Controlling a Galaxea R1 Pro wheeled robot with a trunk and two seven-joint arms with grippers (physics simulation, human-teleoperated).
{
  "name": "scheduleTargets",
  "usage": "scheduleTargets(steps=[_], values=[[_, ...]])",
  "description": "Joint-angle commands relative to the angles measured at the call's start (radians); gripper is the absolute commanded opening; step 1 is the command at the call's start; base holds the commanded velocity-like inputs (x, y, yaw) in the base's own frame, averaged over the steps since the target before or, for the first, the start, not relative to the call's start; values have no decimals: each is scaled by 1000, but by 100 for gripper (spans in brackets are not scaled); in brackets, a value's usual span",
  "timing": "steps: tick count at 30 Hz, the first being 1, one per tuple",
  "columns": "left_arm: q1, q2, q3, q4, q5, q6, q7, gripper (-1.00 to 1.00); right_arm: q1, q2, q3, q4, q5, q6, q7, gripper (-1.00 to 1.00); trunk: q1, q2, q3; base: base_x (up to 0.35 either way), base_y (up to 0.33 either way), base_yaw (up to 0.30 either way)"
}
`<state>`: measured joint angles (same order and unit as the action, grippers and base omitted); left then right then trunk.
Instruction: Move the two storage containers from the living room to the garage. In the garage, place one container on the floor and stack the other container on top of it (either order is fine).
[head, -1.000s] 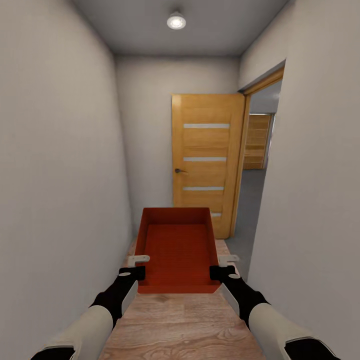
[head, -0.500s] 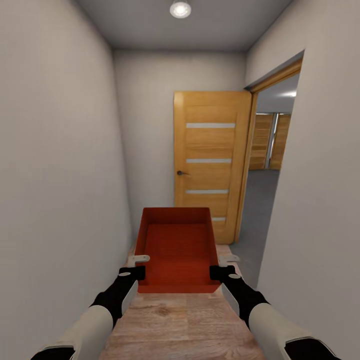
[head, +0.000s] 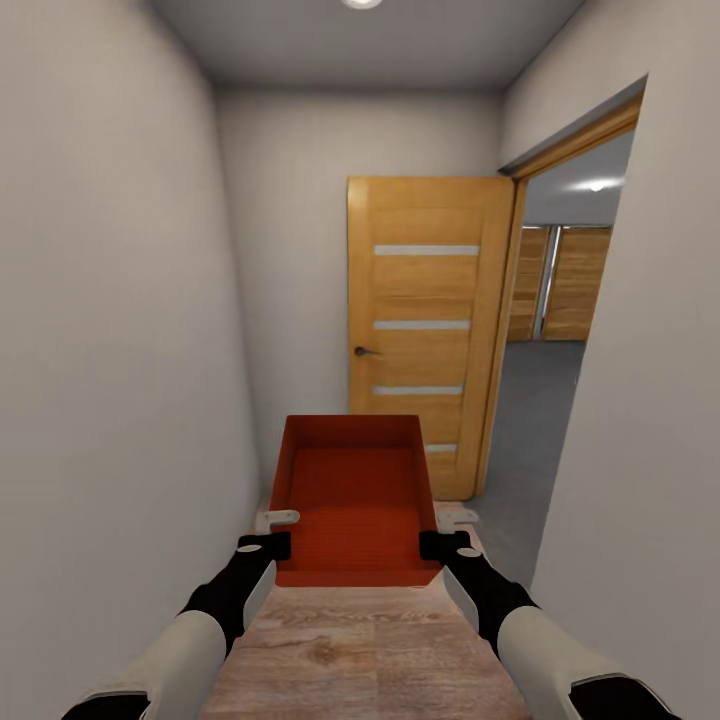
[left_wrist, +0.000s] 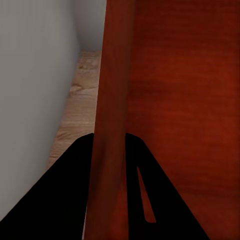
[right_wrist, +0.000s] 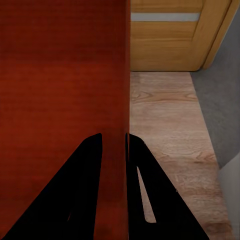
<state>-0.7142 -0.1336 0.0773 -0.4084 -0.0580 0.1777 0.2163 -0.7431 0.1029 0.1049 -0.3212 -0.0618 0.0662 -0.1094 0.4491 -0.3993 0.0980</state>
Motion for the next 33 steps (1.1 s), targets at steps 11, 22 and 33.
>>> scheduleTargets(steps=[11,22,33], values=[[-1,-1,59,-38,26,8,46,-100,1,0,10,-1,-26,6,4,-100,1,-1,0,322,0,0],[-1,-1,59,-38,26,8,46,-100,1,0,9,-1,-26,9,4,-100,1,-1,0,322,0,0],[-1,-1,59,-38,26,8,46,-100,1,0,9,-1,-26,8,4,-100,1,-1,0,322,0,0]])
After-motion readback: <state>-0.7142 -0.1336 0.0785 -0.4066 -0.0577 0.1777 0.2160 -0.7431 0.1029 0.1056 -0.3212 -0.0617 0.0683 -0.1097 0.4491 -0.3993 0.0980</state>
